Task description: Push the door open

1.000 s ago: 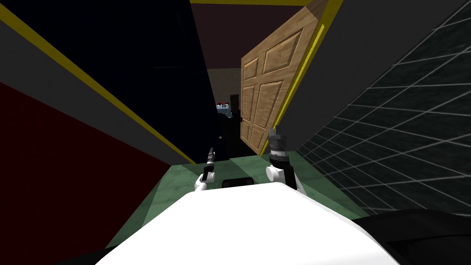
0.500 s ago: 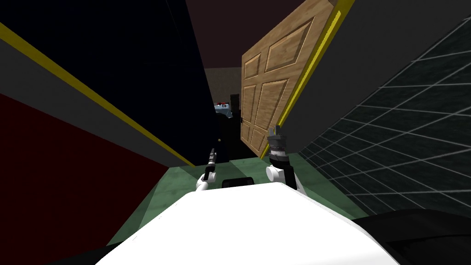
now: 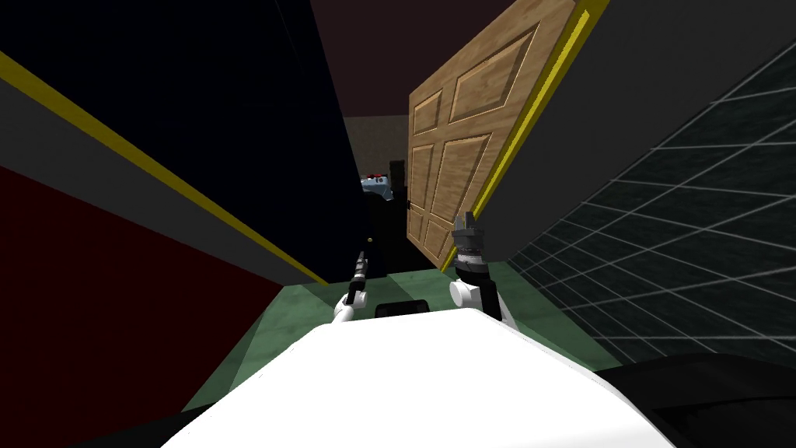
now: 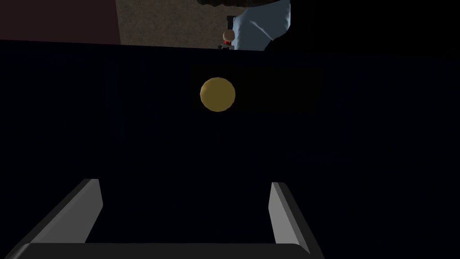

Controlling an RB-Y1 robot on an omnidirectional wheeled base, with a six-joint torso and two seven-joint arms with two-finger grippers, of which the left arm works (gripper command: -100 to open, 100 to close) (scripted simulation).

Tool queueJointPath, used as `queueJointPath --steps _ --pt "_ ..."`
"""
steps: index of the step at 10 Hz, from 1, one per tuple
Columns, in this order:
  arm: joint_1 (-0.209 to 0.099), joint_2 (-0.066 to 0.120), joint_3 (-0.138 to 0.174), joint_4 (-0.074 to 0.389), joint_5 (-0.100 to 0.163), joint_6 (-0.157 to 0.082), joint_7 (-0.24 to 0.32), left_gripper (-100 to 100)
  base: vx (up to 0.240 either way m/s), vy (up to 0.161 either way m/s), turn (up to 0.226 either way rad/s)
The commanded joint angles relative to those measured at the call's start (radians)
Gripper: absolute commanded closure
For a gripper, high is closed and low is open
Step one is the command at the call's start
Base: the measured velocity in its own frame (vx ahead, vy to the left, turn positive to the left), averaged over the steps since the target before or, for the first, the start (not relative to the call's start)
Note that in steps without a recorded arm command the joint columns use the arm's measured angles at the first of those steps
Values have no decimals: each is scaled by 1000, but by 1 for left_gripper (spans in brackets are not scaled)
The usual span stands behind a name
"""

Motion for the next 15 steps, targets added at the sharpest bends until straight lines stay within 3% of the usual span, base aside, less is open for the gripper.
queueJointPath --steps 1,4,12,13,15 --pt "-12 -4 0 28 0 -6 4 -100 106 -12 10" --pt "-11 0 2 27 1 -4 3 -100 75 -5 -7" --pt "-14 -1 13 37 8 -6 -4 -100 189 1 -22" --pt "-14 -1 13 37 8 -6 -4 100 -19 1 5" --pt "-14 -1 13 37 8 -6 -4 100 -30 4 -12"
